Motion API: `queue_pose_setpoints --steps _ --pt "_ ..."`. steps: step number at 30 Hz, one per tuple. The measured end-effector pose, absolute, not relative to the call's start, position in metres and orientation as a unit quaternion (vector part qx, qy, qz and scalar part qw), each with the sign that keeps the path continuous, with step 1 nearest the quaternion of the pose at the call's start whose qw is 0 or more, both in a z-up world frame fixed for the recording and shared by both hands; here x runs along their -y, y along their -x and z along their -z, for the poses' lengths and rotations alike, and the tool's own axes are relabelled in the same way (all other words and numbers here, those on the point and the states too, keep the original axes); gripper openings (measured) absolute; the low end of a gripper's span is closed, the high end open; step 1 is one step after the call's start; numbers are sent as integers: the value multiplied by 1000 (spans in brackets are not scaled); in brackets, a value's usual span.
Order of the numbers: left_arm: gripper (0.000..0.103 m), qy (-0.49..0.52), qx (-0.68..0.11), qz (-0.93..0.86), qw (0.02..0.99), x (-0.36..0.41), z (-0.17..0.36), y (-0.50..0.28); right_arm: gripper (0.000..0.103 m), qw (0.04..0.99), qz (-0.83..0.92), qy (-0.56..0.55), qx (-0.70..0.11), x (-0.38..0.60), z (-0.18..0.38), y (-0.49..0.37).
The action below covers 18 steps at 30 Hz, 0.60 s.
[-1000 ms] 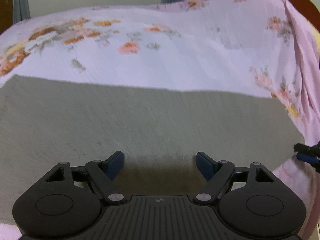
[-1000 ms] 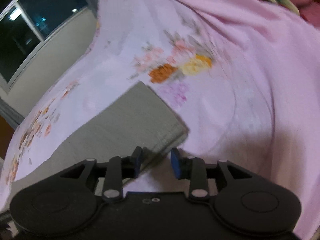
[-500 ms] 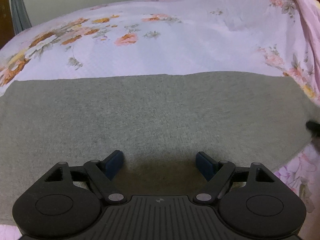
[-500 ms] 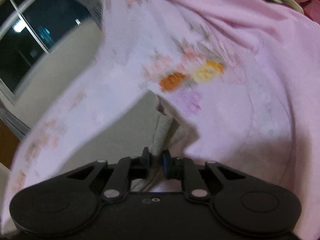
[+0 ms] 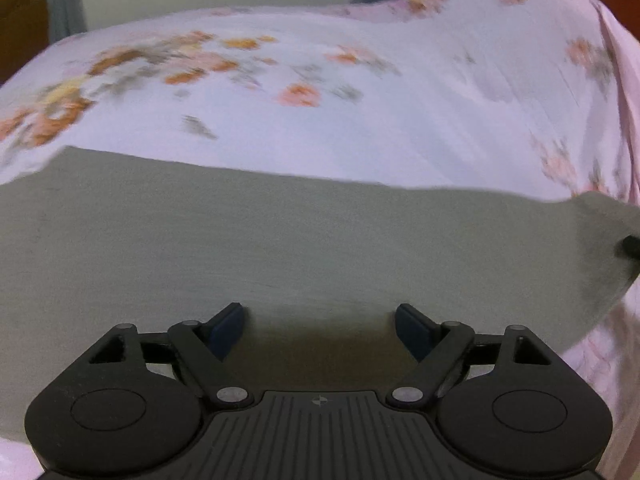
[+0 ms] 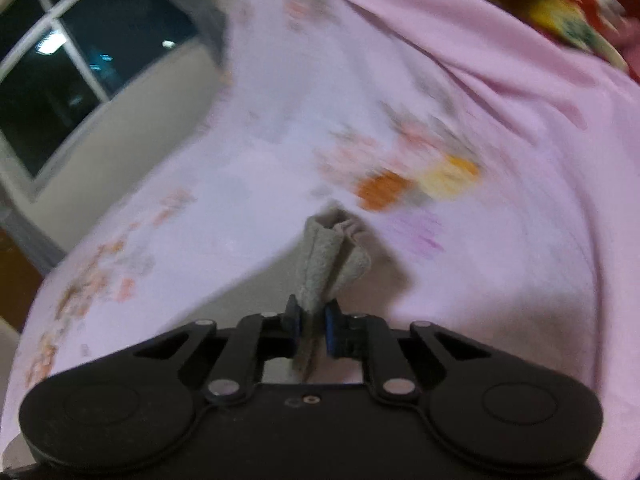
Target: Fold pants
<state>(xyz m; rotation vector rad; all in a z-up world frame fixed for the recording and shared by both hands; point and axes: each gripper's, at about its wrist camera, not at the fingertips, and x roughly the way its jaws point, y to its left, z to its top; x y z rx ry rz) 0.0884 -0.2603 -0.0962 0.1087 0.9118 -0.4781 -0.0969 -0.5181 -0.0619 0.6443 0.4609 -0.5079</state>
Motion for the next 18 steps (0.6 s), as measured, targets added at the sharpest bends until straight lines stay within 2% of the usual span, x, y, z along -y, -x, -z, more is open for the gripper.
queue_pose_setpoints --steps 8,14,16,17,18 --pt "83 -20 -438 174 882 165 91 -110 12 944 107 -230 -210 405 10 29" --pt "83 23 -449 135 883 104 99 -118 13 935 8 -222 -278 314 51 -21" --pt "83 38 -455 130 880 91 102 -121 21 923 1 -206 -325 296 77 -35" --pt "83 49 -459 130 878 85 103 -123 31 913 5 -198 -356 290 92 -42" --pt "83 58 -461 131 876 82 104 -125 36 905 7 -196 -376 287 102 -45"
